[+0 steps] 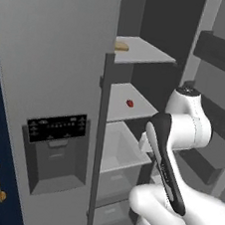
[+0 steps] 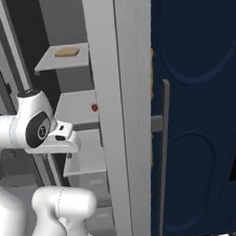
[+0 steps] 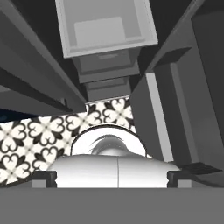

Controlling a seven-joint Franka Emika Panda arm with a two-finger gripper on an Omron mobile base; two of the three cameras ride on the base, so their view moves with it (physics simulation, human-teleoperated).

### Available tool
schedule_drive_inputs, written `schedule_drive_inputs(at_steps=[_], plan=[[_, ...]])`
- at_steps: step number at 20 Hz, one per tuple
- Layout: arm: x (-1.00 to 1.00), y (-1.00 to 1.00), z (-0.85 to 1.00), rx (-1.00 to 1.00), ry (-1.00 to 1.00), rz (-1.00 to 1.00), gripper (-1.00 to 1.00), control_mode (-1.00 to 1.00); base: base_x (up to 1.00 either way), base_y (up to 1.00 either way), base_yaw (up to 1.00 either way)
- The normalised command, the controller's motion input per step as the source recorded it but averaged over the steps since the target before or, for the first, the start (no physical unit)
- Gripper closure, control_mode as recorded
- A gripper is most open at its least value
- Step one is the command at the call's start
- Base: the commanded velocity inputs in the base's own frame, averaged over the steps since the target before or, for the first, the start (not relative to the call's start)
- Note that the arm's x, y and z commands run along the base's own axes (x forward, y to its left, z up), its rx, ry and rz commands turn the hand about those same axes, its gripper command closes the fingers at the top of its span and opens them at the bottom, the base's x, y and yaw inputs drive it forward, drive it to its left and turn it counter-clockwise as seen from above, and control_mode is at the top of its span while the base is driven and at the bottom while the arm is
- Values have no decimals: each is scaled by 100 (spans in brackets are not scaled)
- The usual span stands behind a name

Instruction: Take the strawberry from the fridge and place it on top of the pancake, located on the dining counter.

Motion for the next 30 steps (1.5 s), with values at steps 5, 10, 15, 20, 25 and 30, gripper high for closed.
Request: schedule_drive_inputs(at_steps=[5, 10, 15, 20, 25, 30], plan=[[0, 0, 0, 0, 0, 0, -100, 100, 47, 0, 0], [0, 0, 0, 0, 0, 0, -100, 100, 15, 0, 0], [9, 0, 0, 0, -10, 2, -100, -100, 1, 0, 0], [44, 0, 12, 1, -31, 7, -100, -100, 0, 0, 0], [80, 3, 13, 0, -10, 2, -100, -100, 0, 0, 0], [93, 0, 1, 0, -5, 0, -100, -100, 0, 0, 0]])
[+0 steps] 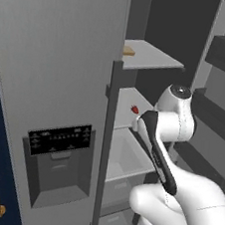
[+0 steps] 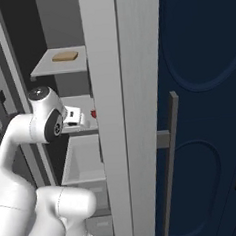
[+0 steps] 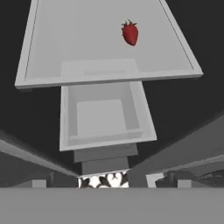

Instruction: Take the strawberry from the fridge and place it on top of the pancake, located on the dining counter.

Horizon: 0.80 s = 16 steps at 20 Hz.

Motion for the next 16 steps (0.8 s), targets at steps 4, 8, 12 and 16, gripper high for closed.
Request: schedule_drive_inputs(at_steps=[4, 8, 12, 16], plan=[[97, 0, 1, 0, 0, 0, -100, -100, 0, 0, 0], [82, 0, 1, 0, 0, 0, -100, -100, 0, 0, 0], [66, -14, 0, 0, 0, 0, -100, -100, 0, 0, 0], [64, -16, -6, 0, 0, 0, -100, -100, 0, 0, 0]])
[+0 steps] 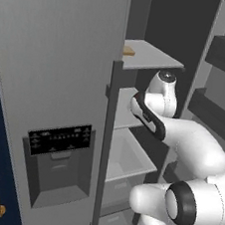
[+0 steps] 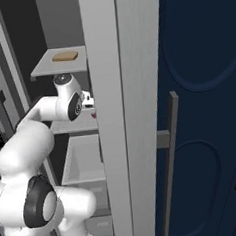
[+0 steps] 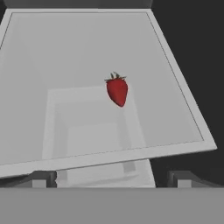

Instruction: Take the strawberry from the fridge and place it on top of the pancake, located on the dining counter.

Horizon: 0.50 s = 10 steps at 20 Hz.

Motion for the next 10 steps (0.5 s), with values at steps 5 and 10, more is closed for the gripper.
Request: schedule_drive_inputs(at_steps=[5, 10], plan=[[35, -1, -31, 0, -14, 0, -100, -100, 0, 0, 0], [47, 0, -14, 0, -3, 0, -100, -100, 0, 0, 0]])
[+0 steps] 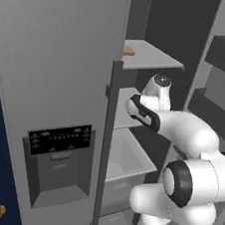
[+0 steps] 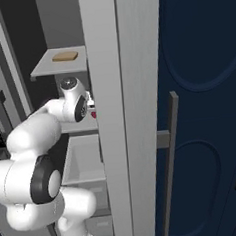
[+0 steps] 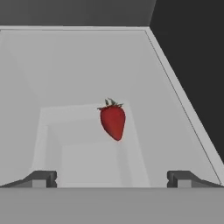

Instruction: Take the strawberry from the fridge and place it on top of the pancake, located on the dining counter.

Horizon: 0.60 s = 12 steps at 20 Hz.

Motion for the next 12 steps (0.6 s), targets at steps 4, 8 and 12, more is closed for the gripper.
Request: schedule_drive_inputs(at_steps=[4, 8, 12], plan=[[59, -1, -23, 0, 0, 0, -100, -100, 0, 0, 0], [65, 0, -15, 0, 0, 0, -100, -100, 0, 0, 0], [45, 0, -29, 0, 0, 0, -100, -100, 0, 0, 0]])
